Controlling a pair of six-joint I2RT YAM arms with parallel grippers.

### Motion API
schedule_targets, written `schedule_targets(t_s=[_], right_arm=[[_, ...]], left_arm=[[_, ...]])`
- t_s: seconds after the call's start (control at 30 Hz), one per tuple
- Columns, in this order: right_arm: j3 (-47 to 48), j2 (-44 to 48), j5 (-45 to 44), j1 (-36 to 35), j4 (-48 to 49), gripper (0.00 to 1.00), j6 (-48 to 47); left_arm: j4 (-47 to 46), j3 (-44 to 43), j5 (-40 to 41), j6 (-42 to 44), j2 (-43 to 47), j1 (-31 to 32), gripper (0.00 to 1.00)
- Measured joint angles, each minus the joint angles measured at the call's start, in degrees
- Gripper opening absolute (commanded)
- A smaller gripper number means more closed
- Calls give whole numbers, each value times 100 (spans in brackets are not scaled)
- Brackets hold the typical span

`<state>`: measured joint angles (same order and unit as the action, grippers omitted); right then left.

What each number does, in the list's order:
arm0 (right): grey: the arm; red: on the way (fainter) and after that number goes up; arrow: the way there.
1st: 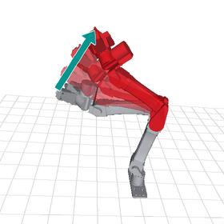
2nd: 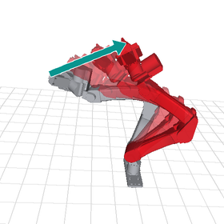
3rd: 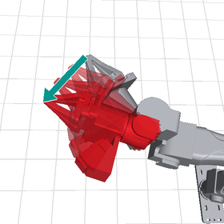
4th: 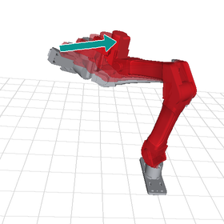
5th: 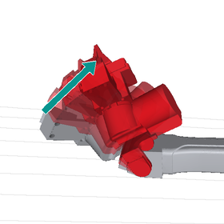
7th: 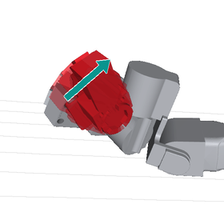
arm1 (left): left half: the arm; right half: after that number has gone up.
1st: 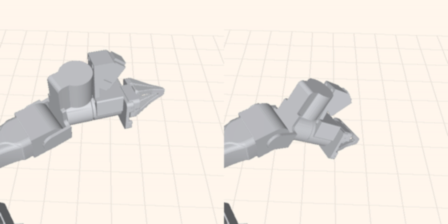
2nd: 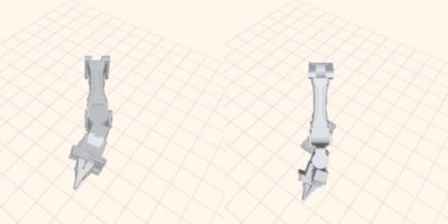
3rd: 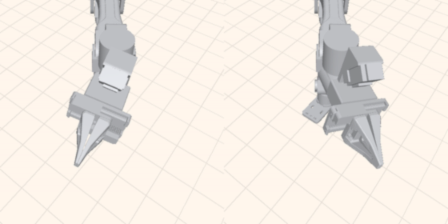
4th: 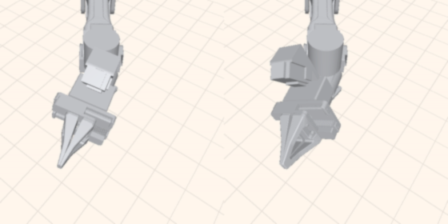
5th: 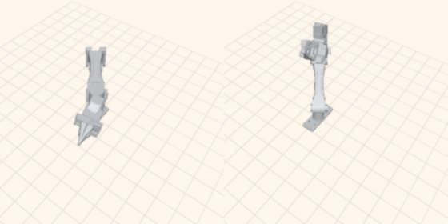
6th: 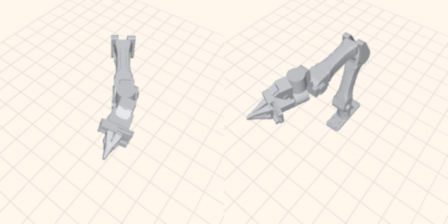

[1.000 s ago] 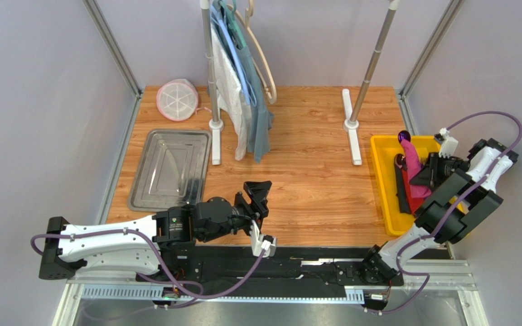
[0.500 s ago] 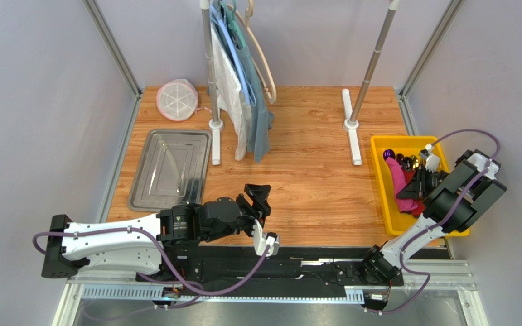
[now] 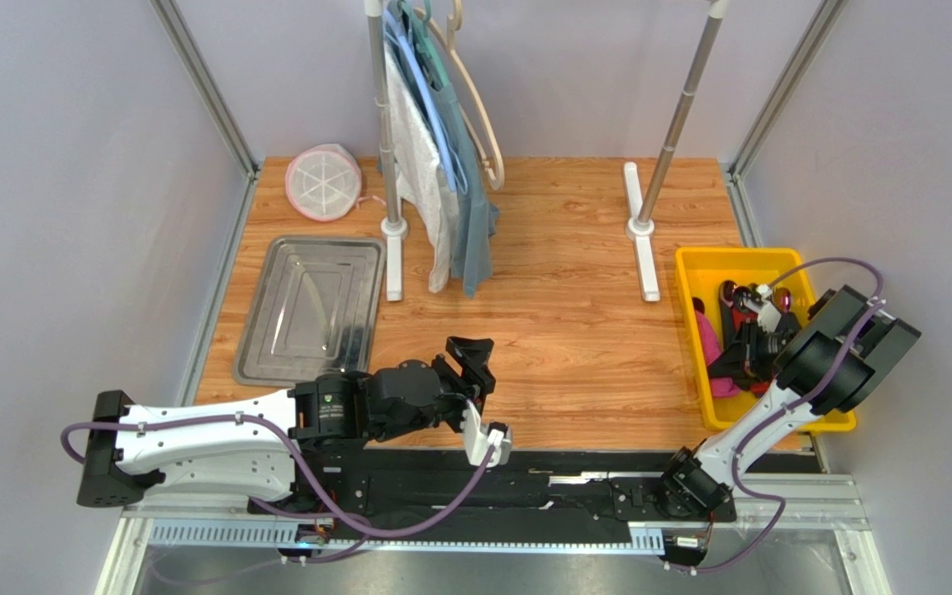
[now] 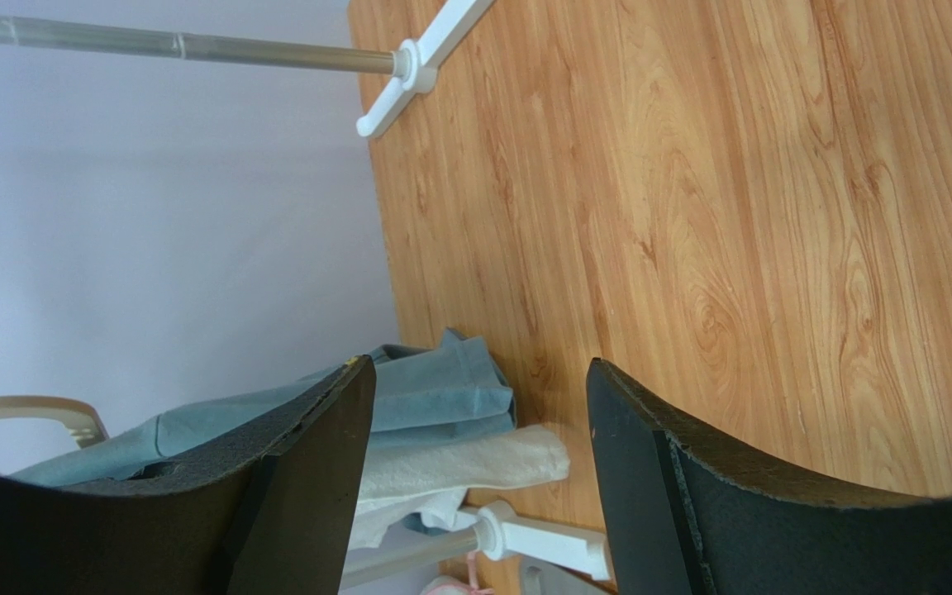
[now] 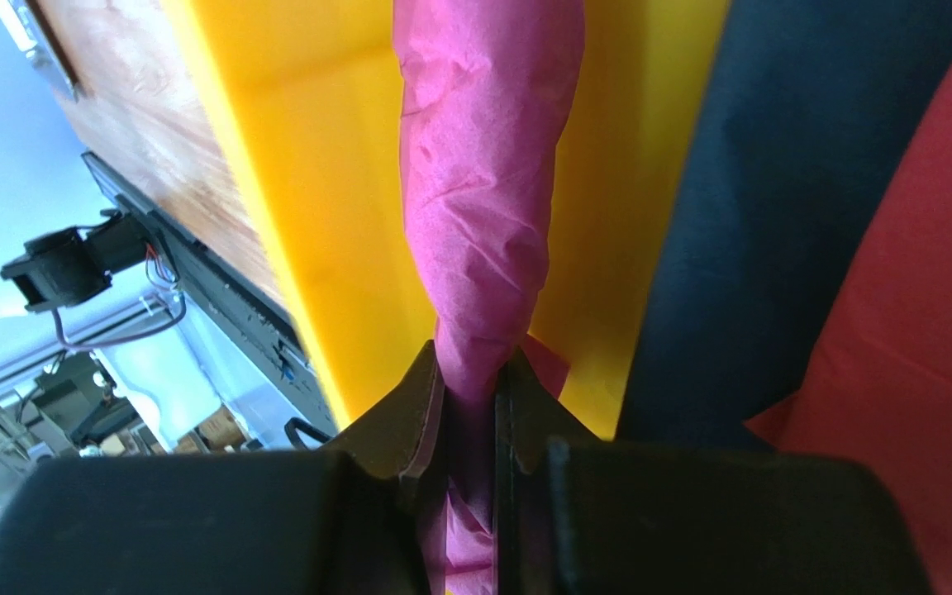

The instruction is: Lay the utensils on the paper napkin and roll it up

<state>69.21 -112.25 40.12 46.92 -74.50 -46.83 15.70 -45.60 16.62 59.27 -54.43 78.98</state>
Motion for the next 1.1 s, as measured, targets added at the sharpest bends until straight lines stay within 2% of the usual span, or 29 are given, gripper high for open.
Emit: schedule_targets(t_s=[0.2,0.23,0.27,0.37,0.57,0.6,0.67,0.7,0.73,0.97,1.1], right_arm=[[-179,0,-127,-83,372,21,293],[-179,0,-157,-105,417,24,363],[-184,7,-212,-129,474,34,439],[-225,31,-396,-223,654,41,702],[-402,424,-763,-337,905,45,1078],[-415,459,-826,-352,935,50,1121],[-433,511,-914,-378,970,52,1185],[-435,551,-962,-382,981,59,1220],[-435,610,-1003,-382,997,61,1255],[-435,1121,-1270,-468,1036,63,1353],[-415,1405,-1329,-595,1005,63,1357]], left_arm=[[2,-2,2,-2,-59,0,72],[7,-9,2,-2,-66,0,72],[13,-22,2,-4,-72,0,72],[26,-105,4,-20,-81,0,72],[28,-160,2,-13,-79,0,73],[28,-160,2,-7,-79,0,73],[26,-160,2,0,-79,0,73],[28,-160,2,0,-79,0,73],[28,-160,0,0,-79,0,73],[31,-160,2,2,-76,0,73],[42,-162,2,0,-79,0,77]])
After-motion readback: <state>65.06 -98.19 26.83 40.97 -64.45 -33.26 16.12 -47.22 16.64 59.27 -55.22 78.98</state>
